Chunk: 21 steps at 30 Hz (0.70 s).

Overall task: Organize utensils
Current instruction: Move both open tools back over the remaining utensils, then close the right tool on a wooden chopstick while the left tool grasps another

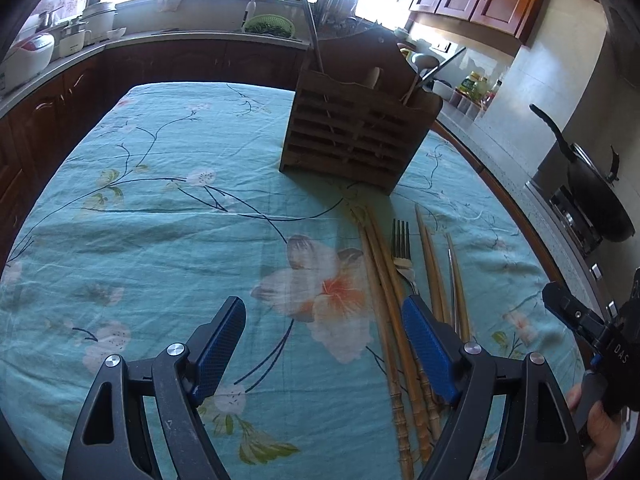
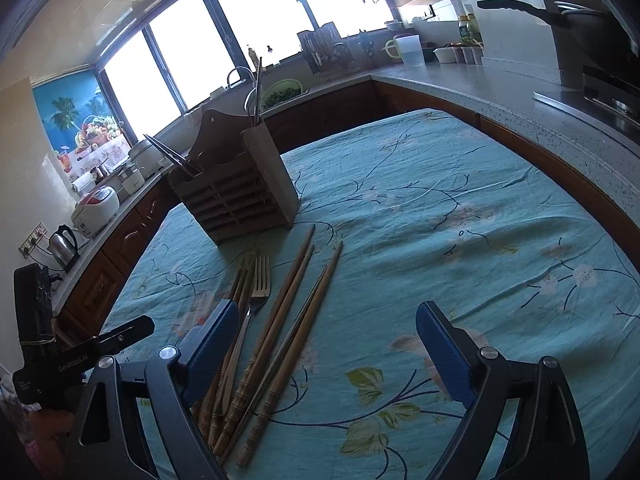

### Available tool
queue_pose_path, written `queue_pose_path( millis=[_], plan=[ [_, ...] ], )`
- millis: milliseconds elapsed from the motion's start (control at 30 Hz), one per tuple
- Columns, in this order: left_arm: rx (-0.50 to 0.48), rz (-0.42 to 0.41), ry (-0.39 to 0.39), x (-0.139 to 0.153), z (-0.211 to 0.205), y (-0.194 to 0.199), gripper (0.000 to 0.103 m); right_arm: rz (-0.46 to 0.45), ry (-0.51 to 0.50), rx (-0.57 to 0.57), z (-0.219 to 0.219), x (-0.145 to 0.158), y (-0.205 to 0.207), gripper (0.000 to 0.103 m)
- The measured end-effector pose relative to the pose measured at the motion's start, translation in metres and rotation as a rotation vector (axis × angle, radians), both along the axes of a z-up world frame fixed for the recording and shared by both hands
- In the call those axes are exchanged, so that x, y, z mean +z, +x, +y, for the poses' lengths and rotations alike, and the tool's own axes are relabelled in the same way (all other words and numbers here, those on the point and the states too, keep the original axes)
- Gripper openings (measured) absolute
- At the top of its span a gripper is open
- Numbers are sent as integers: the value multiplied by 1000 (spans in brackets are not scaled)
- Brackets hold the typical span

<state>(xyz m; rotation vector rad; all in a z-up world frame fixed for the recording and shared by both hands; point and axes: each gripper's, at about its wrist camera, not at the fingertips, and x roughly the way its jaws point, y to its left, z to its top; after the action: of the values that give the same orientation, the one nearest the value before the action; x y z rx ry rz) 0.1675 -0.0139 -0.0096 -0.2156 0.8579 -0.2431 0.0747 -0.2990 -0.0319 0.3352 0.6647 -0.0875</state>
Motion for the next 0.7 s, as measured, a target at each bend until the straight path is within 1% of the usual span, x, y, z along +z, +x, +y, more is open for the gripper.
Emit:
queue_pose_path(
  millis=[100, 167, 267, 300, 333, 367, 400, 433, 467, 500, 533, 567, 600, 633, 667, 700],
  plan=[
    [-17, 23, 44, -3, -11, 9, 80, 11, -6, 7, -1, -1, 5, 92],
    [-28, 32, 60, -5, -17, 15, 80, 19, -10, 10, -1, -2, 9, 92],
    [-46, 40, 84, -7, -25, 26, 79, 44, -28, 9, -3, -4, 20, 90],
    [-51, 43, 92, -7, -27, 30, 79, 53, -29, 11, -4, -5, 25, 88],
    [-54, 47, 95, -7, -29, 34, 79, 61, -32, 10, -4, -6, 30, 82],
    [-61, 50, 94, -8, -32, 38, 78, 71, -36, 8, -5, -7, 36, 80],
    [-67, 51, 98, -8, -34, 42, 77, 83, -38, 8, -6, -8, 42, 74],
    [-73, 52, 108, -10, -38, 47, 74, 96, -36, 10, -7, -10, 50, 67],
    [-80, 56, 120, -11, -41, 52, 69, 109, -36, 9, -8, -13, 57, 64],
    [-88, 60, 126, -13, -45, 57, 66, 127, -39, 7, -9, -16, 64, 55],
    [-95, 66, 131, -15, -48, 63, 60, 142, -38, 7, -10, -19, 72, 47],
    [-102, 74, 136, -17, -50, 68, 56, 155, -32, 7, -12, -22, 79, 44],
    [-106, 82, 138, -19, -53, 72, 54, 171, -30, 8, -13, -26, 87, 41],
    [-110, 89, 129, -21, -54, 77, 48, 182, -31, 10, -13, -29, 94, 39],
    [-113, 96, 113, -23, -55, 81, 45, 190, -36, 13, -13, -31, 99, 37],
    [-115, 104, 104, -26, -56, 85, 45, 203, -46, 17, -13, -34, 105, 33]
  ],
)
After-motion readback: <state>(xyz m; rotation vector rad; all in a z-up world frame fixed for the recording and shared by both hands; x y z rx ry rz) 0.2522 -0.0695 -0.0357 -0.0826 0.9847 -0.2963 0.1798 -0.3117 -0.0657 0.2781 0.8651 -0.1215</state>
